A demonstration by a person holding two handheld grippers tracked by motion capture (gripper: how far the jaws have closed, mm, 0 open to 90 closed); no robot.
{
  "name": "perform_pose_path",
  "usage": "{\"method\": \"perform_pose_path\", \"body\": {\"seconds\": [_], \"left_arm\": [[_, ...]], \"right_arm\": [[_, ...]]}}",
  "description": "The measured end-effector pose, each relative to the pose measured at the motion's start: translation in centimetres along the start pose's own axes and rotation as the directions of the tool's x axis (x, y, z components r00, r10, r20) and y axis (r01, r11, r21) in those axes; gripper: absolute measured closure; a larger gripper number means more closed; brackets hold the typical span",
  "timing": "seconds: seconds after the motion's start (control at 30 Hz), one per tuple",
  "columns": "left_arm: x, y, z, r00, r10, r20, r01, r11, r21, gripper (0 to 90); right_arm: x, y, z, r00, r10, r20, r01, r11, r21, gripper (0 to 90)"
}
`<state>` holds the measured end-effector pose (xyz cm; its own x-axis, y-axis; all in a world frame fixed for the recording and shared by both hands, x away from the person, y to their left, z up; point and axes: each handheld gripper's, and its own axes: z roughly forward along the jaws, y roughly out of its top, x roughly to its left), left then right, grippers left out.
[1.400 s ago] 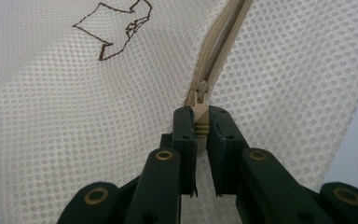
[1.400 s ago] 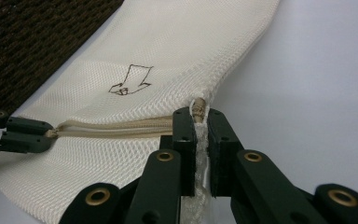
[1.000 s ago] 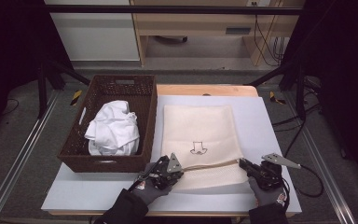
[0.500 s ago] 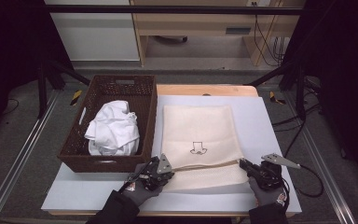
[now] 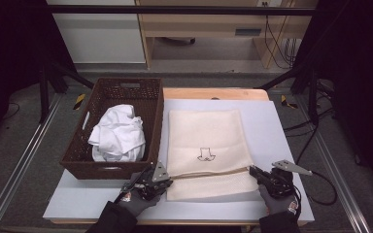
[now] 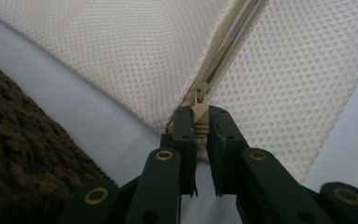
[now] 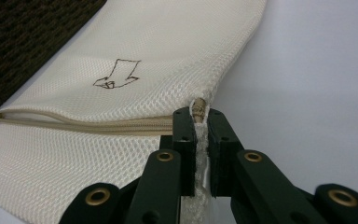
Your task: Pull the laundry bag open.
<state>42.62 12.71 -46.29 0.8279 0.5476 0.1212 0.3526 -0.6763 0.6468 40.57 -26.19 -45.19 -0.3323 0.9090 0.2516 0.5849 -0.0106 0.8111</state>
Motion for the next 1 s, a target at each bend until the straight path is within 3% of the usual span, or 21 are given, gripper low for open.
{"method": "perform_pose_path", "body": {"seconds": [0.13, 0.27, 0.5, 0.77, 0.9, 1.0], "left_arm": [[0.2, -0.6, -0.3, 0.9999, -0.007, -0.01, 0.007, 0.9999, 0.009, 81.0], [0.8, -1.5, -0.7, 0.9991, -0.042, -0.003, 0.042, 0.9991, 0.004, 81.0], [1.1, -1.8, -1.1, 0.9988, -0.048, -0.01, 0.048, 0.9988, -0.006, 81.0], [0.8, -2.2, -0.7, 0.9972, -0.069, -0.03, 0.068, 0.9973, -0.026, 80.6], [0.4, -2.4, -1.1, 0.9919, -0.125, -0.024, 0.122, 0.9893, -0.08, 79.9], [0.2, -2.6, -1.8, 0.9877, -0.156, -0.01, 0.154, 0.9804, -0.123, 76.4]], "right_arm": [[-0.1, -0.1, 0.0, 1.0, 0.002, 0.006, -0.002, 1.0, 0.004, 84.0], [-0.2, -0.1, -0.1, 1.0, 0.009, 0.003, -0.009, 1.0, 0.001, 84.1], [-0.1, -0.2, 0.0, 1.0, 0.005, -0.001, -0.005, 1.0, 0.007, 84.0], [0.1, -0.6, 0.4, 0.9999, -0.012, -0.002, 0.012, 0.999, 0.038, 82.5], [-0.1, -1.1, 1.1, 0.9999, -0.013, 0.004, 0.013, 0.995, 0.096, 74.2], [0.0, -1.2, 1.4, 0.9988, -0.042, 0.024, 0.039, 0.994, 0.106, 61.0]]}}
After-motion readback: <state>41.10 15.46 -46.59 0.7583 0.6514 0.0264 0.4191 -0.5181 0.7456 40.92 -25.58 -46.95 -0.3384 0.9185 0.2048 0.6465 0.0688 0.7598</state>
